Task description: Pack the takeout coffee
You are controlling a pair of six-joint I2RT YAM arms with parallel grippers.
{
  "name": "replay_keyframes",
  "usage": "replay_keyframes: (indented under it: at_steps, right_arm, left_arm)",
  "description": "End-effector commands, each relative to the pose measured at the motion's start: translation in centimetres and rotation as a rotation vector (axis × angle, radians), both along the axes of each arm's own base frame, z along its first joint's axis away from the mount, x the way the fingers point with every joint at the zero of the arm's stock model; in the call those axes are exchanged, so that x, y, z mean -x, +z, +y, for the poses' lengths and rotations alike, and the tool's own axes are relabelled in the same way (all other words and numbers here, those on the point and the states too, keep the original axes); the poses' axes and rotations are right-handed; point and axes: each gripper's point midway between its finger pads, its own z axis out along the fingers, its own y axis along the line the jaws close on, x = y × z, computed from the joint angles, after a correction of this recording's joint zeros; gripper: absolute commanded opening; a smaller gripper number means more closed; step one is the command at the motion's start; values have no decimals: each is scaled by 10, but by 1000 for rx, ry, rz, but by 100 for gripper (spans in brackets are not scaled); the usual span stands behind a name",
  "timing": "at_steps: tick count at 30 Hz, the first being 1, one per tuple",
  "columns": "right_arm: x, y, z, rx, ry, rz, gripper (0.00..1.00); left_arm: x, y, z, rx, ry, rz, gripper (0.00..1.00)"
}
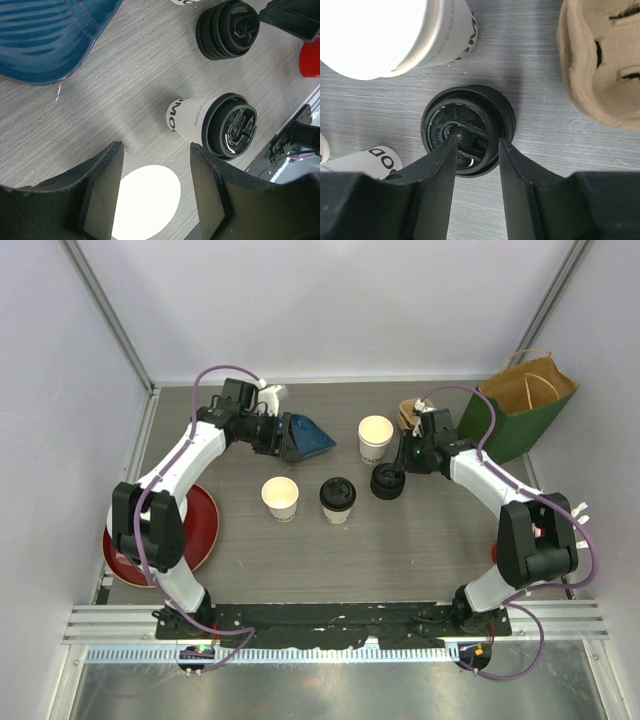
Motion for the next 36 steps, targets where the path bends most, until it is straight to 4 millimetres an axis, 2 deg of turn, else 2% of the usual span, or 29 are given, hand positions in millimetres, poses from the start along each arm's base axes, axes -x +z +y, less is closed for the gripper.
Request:
replay_keyframes:
  at_steps: [1, 6, 10, 15, 17, 19, 22, 28, 32, 36]
  right_arm:
    - [-5, 5, -5, 52, -36, -9, 44]
    - [0, -9, -9, 85, -42, 26, 40]
    - [1, -15, -4, 72, -21, 46, 33]
    - [1, -23, -2, 76, -7, 67, 33]
    - [0, -24, -2, 78, -9, 67, 27]
    - [-1, -20, 0, 83, -6, 56, 17]
    - [0, -14, -1, 102, -7, 44, 8]
    - [1, 4, -11, 176, -32, 8, 2]
    - [0, 19, -17, 214, -47, -17, 1]
    - [0, 32, -15, 213, -31, -47, 1]
  left_arm:
    - [3, 19, 2, 8, -19, -57, 59]
    - [3, 19, -1, 21, -25, -48, 59]
    - [4, 16, 0, 22, -25, -35, 59]
    - [3, 18, 2, 24, -20, -40, 59]
    - [3, 19, 3, 25, -18, -43, 59]
    - [2, 18, 4, 26, -17, -40, 59]
    - [3, 16, 3, 27, -21, -34, 59]
    - [1, 18, 4, 30, -21, -37, 59]
    - [0, 21, 6, 32, -16, -46, 59]
    - [-1, 23, 8, 31, -11, -53, 59]
